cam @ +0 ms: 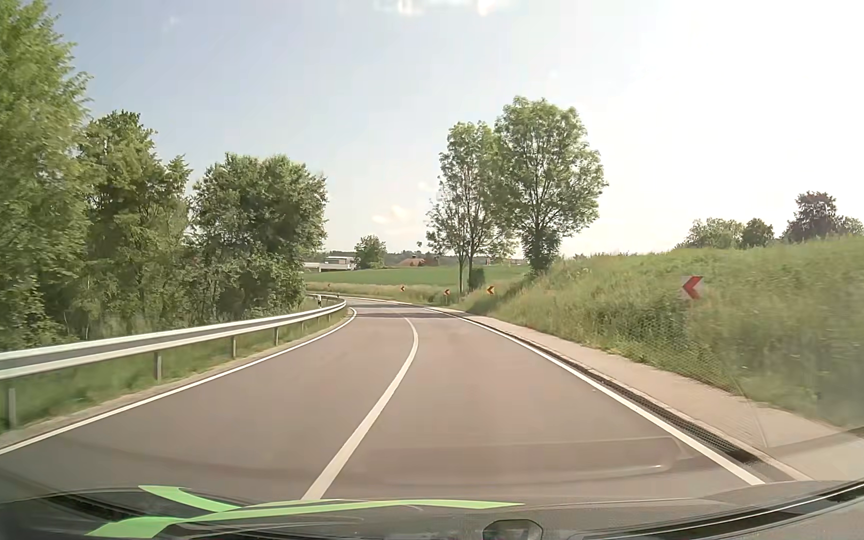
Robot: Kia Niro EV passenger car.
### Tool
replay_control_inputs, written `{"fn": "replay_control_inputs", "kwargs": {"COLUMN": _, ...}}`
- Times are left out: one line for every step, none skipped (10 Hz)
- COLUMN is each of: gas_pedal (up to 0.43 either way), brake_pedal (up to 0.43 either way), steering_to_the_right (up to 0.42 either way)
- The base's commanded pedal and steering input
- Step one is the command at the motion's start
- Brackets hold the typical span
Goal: Follow the waypoints while adhering to traffic rules and regulations
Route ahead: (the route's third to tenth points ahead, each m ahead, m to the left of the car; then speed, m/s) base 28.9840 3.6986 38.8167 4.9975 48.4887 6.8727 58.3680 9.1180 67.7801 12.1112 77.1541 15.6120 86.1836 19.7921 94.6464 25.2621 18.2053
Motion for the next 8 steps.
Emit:
{"fn": "replay_control_inputs", "kwargs": {"gas_pedal": 0.0, "brake_pedal": 0.122, "steering_to_the_right": -0.015}}
{"fn": "replay_control_inputs", "kwargs": {"gas_pedal": 0.0, "brake_pedal": 0.122, "steering_to_the_right": -0.017}}
{"fn": "replay_control_inputs", "kwargs": {"gas_pedal": 0.0, "brake_pedal": 0.128, "steering_to_the_right": -0.017}}
{"fn": "replay_control_inputs", "kwargs": {"gas_pedal": 0.0, "brake_pedal": 0.128, "steering_to_the_right": -0.018}}
{"fn": "replay_control_inputs", "kwargs": {"gas_pedal": 0.0, "brake_pedal": 0.128, "steering_to_the_right": -0.018}}
{"fn": "replay_control_inputs", "kwargs": {"gas_pedal": 0.0, "brake_pedal": 0.128, "steering_to_the_right": -0.018}}
{"fn": "replay_control_inputs", "kwargs": {"gas_pedal": 0.0, "brake_pedal": 0.122, "steering_to_the_right": -0.019}}
{"fn": "replay_control_inputs", "kwargs": {"gas_pedal": 0.0, "brake_pedal": 0.122, "steering_to_the_right": -0.02}}
